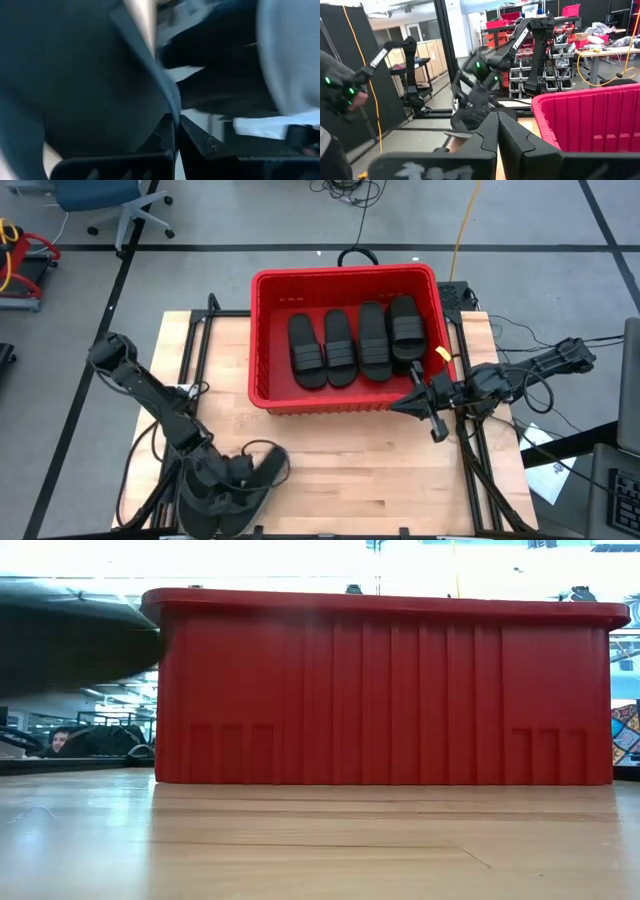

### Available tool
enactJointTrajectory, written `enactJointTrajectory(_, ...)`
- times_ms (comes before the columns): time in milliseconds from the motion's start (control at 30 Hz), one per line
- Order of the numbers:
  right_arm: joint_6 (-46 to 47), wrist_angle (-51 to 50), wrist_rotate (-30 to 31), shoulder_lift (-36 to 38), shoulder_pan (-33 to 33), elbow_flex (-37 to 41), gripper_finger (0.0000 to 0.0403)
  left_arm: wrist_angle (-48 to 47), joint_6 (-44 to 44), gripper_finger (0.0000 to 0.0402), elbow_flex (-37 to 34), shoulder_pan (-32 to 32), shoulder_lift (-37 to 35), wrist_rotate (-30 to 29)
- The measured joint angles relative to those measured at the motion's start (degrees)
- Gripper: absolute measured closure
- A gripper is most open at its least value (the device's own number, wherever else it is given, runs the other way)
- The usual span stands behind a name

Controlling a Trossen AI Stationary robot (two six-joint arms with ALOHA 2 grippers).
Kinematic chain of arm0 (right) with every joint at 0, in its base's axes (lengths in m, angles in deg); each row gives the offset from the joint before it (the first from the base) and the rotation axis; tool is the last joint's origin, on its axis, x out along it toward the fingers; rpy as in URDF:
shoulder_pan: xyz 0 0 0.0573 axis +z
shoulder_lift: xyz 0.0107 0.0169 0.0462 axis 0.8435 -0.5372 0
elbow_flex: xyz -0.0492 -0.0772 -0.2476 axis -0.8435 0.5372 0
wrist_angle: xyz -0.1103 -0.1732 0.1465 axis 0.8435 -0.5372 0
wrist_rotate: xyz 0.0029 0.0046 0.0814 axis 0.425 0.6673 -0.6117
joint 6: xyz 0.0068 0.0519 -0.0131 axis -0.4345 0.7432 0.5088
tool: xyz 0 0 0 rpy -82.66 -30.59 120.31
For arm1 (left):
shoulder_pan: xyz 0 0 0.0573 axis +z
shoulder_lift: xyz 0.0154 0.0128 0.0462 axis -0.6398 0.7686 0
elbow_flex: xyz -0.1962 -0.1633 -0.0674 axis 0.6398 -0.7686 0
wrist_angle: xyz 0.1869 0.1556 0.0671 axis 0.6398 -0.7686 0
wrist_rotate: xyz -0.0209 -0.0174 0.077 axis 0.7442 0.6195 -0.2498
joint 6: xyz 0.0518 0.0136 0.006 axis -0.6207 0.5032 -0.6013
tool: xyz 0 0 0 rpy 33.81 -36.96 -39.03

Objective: Pick and place slides into bin
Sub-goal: Put the right black slipper into the red bin

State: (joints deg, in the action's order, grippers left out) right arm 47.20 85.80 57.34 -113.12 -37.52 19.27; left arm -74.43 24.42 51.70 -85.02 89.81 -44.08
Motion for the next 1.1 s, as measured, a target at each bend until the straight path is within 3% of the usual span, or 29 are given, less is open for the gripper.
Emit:
enactJointTrajectory(233, -1.57, -0.68, -0.09, -0.02, 0.00, 0.00, 0.0403, 0.40, -0.27, 0.0400, 8.58, 0.23, -2.28, -0.08)
enactJointTrajectory(433, -4.07, -1.85, -0.13, 0.00, 0.00, 0.00, 0.0403, -12.18, -4.65, 0.0400, 19.25, 4.33, -2.43, 0.41)
enactJointTrajectory(600, -4.18, -1.88, -0.24, 0.14, -0.02, 0.00, 0.0403, -23.26, -14.09, 0.0401, 32.20, 10.89, -2.43, -0.77)
enactJointTrajectory(700, -4.22, -3.93, -4.06, 1.64, -0.04, 0.00, 0.0403, -30.23, -20.91, 0.0401, 41.47, 16.61, -2.43, -4.46)
enactJointTrajectory(900, -4.07, -11.24, -7.40, 8.01, -0.02, 0.02, 0.0403, -34.35, -33.55, 0.0401, 54.83, 34.28, -0.69, -4.74)
enactJointTrajectory(1100, -4.24, -14.18, -2.13, 11.85, -0.02, 0.02, 0.0403, -34.54, -39.53, 0.0401, 61.05, 53.33, 5.56, 4.58)
